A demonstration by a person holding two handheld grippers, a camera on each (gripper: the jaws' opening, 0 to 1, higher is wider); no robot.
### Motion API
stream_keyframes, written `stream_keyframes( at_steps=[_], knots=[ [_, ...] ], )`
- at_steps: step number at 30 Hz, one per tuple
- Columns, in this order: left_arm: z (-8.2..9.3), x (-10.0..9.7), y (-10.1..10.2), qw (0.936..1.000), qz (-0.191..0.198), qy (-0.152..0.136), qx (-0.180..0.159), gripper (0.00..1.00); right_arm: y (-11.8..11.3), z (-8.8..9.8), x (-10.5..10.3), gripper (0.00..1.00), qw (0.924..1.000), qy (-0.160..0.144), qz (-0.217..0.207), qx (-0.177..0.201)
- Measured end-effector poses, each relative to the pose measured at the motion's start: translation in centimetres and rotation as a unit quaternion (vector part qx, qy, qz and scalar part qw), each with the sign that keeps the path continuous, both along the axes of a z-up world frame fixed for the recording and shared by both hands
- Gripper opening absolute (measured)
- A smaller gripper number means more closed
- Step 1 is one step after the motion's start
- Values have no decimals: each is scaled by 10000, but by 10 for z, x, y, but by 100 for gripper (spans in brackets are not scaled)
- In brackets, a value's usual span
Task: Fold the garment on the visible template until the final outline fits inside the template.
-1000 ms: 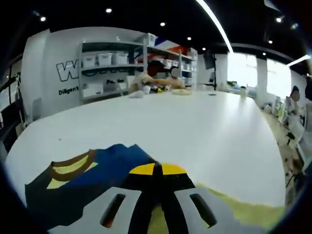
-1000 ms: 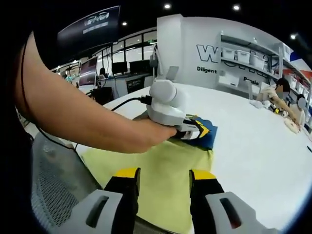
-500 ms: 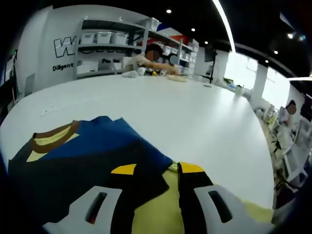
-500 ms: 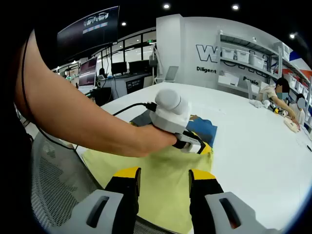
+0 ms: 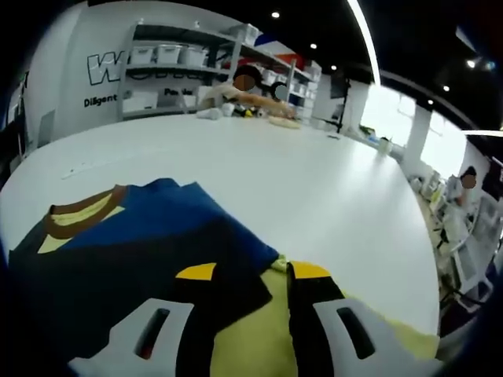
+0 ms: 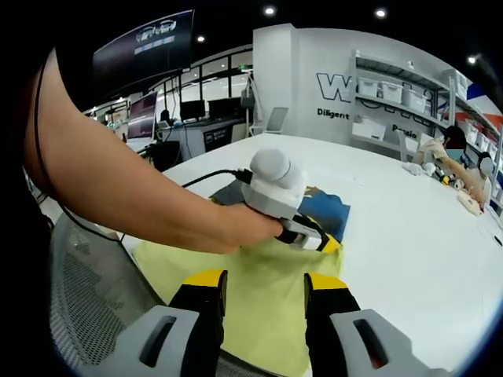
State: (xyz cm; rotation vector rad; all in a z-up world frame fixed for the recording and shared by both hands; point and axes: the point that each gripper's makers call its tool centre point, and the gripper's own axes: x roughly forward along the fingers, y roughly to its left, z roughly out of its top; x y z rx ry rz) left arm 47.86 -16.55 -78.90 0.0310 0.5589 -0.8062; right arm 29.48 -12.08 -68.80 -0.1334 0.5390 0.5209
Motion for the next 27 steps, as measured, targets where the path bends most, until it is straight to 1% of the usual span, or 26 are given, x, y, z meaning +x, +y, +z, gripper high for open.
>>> stream_keyframes(
  at_steps=[4,7,9,10,13,14,17,22,27],
  knots=[
    [4,0,1,10000,-23,-40,-32,31,-1,-2,0,36,10000,21,-4,-19],
    [9,-1,4,9999,36,-25,-134,33,0,-2,1,36,10000,22,9,-18],
    [17,0,6,9997,78,-166,-191,37,2,-2,2,36,10000,26,37,-18],
    [19,-1,7,9996,85,-179,-198,40,3,-2,2,36,10000,27,45,-19],
    [24,0,11,9995,93,-229,-193,44,6,-2,3,36,10000,20,88,-36],
    [28,0,15,9993,143,-284,-194,46,7,-1,4,36,9999,9,104,-40],
    [34,0,25,9989,239,-315,-237,56,9,1,4,36,9999,-13,136,-32],
    [47,-3,43,9980,320,-439,-312,60,14,1,4,36,9997,-19,220,-70],
    [57,-5,63,9969,478,-514,-351,69,22,4,3,36,9994,-53,343,-76]
  ],
)
